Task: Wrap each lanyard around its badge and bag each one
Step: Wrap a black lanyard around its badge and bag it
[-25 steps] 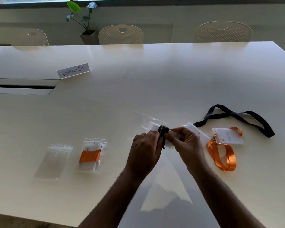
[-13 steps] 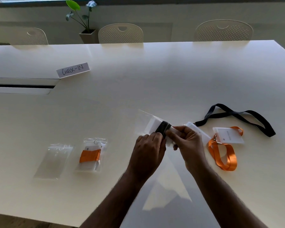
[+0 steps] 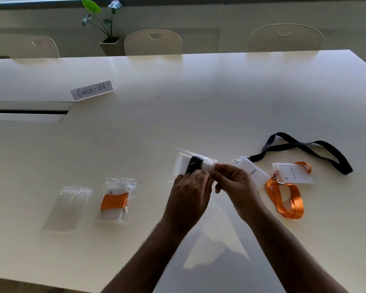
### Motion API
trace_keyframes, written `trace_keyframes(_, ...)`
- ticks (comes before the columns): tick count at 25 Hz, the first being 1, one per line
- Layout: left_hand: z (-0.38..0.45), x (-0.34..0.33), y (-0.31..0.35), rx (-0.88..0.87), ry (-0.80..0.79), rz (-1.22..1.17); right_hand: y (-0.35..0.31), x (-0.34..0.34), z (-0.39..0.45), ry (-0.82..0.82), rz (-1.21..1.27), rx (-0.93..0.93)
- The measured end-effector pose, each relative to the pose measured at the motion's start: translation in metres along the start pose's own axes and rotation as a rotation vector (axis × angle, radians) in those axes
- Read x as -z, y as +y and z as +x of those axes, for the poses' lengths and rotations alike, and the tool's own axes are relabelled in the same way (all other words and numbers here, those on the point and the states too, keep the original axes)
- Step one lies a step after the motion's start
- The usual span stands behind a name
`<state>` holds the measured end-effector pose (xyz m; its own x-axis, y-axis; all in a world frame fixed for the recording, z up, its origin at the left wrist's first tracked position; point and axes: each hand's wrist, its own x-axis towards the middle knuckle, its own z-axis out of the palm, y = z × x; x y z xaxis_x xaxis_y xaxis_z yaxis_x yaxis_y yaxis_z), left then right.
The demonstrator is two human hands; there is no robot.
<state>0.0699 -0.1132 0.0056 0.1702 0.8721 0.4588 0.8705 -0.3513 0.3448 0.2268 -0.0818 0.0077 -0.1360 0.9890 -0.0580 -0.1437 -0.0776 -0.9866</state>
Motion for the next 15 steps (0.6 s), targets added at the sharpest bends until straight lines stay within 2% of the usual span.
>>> trace_keyframes(3, -0.002, 0.000, 0.004, -0.047, -0.021, 0.032, 0.001, 0.004, 0.003, -0.009, -0.043, -0.022)
trace_keyframes(11, -0.006, -0.005, 0.003, -0.133, -0.008, 0.071, 0.008, 0.002, 0.003, 0.025, 0.258, -0.187)
trace_keyframes(15, -0.007, 0.003, -0.013, -0.261, -0.019, 0.057, 0.002, 0.006, 0.004, 0.023, 0.368, -0.280)
